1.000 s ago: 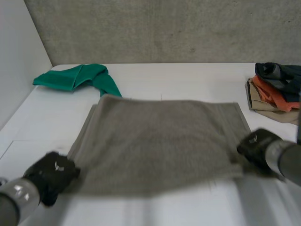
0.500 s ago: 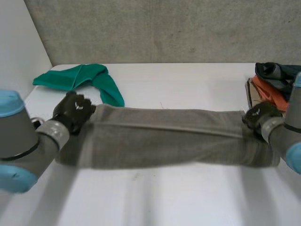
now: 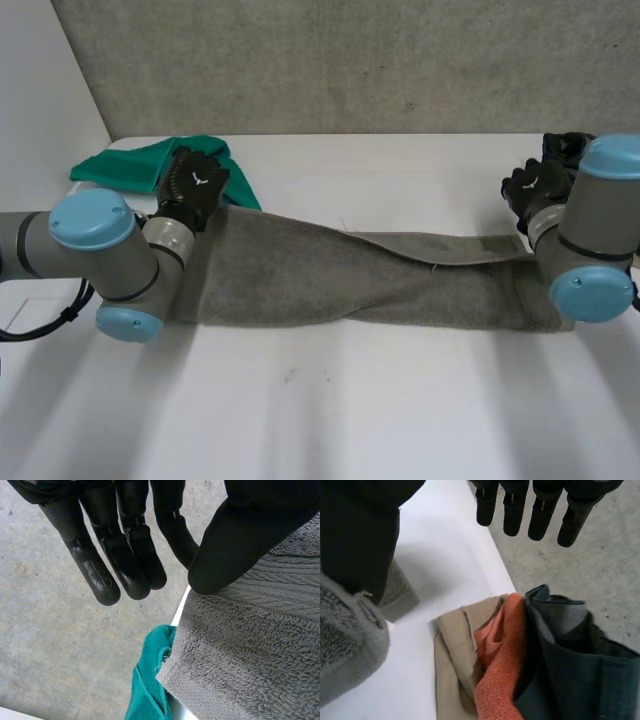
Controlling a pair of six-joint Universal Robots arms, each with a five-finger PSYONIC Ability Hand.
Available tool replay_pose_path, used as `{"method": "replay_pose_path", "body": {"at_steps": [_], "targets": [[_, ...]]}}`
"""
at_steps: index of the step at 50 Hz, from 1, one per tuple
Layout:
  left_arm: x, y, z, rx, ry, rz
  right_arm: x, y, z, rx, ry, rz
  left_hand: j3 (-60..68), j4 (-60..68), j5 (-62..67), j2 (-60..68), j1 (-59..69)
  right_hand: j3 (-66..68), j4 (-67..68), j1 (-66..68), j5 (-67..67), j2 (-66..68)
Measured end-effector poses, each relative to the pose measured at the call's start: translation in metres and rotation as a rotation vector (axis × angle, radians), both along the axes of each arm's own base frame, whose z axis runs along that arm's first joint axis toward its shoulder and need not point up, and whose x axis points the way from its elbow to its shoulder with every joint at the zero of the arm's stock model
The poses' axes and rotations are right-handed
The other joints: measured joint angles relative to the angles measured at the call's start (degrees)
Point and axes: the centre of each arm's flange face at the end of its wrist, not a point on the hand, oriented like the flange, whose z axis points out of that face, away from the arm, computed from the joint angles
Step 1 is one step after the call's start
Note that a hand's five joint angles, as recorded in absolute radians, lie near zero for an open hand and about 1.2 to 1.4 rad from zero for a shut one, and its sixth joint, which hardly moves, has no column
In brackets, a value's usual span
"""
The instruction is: Fold the laundry.
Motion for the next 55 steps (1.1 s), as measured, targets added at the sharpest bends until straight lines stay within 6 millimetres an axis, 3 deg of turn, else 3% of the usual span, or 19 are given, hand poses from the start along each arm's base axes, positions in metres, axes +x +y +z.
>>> {"method": "replay_pose_path", "body": {"at_steps": [4,9,23,29,32,36,41,49,55], "targets": [[-0.002,-0.001,0.001,-0.012,0.005,-0.005,-0.003,0.013,0.018,0.010,-0.034,0.027,0.00,0.00,0.00,-0.01,0.00,0.12,0.04,0.00,0.80,0.06],[-0.003,-0.001,0.000,-0.013,0.005,-0.008,-0.009,0.023,0.027,0.057,-0.054,0.058,0.00,0.00,-0.01,0.00,0.00,0.14,0.14,0.16,2.06,0.13],[-0.006,-0.016,-0.010,-0.052,0.019,-0.004,-0.017,0.007,0.008,0.075,-0.147,0.051,0.00,0.00,0.00,-0.01,0.00,0.14,0.11,0.06,2.37,0.11],[-0.007,-0.015,-0.013,-0.048,0.018,-0.003,-0.017,0.006,0.009,0.062,-0.190,0.040,0.00,0.00,0.00,-0.01,0.00,0.14,0.10,0.04,2.22,0.10],[-0.007,-0.014,-0.013,-0.043,0.016,-0.004,-0.017,0.008,0.014,0.053,-0.201,0.038,0.00,0.00,-0.01,0.00,0.00,0.14,0.10,0.04,2.23,0.10],[-0.008,-0.009,-0.011,-0.039,0.015,-0.008,-0.018,0.020,0.045,0.020,-0.223,0.038,0.00,0.00,0.00,0.00,0.00,0.14,0.11,0.05,2.23,0.11],[-0.007,-0.008,-0.007,-0.042,0.016,-0.006,-0.022,0.040,0.061,0.096,-0.214,0.036,0.00,0.00,0.00,0.00,0.00,0.14,0.13,0.06,2.23,0.12],[-0.004,-0.011,-0.006,-0.048,0.019,-0.002,-0.021,0.048,0.037,0.232,-0.182,0.034,0.00,0.00,-0.01,0.00,0.00,0.83,0.65,0.21,3.15,0.58],[-0.004,-0.015,-0.009,-0.058,0.023,-0.007,-0.014,0.017,0.003,0.133,-0.180,0.054,0.00,0.00,0.00,-0.01,0.00,2.43,2.08,0.21,4.63,1.49]]}}
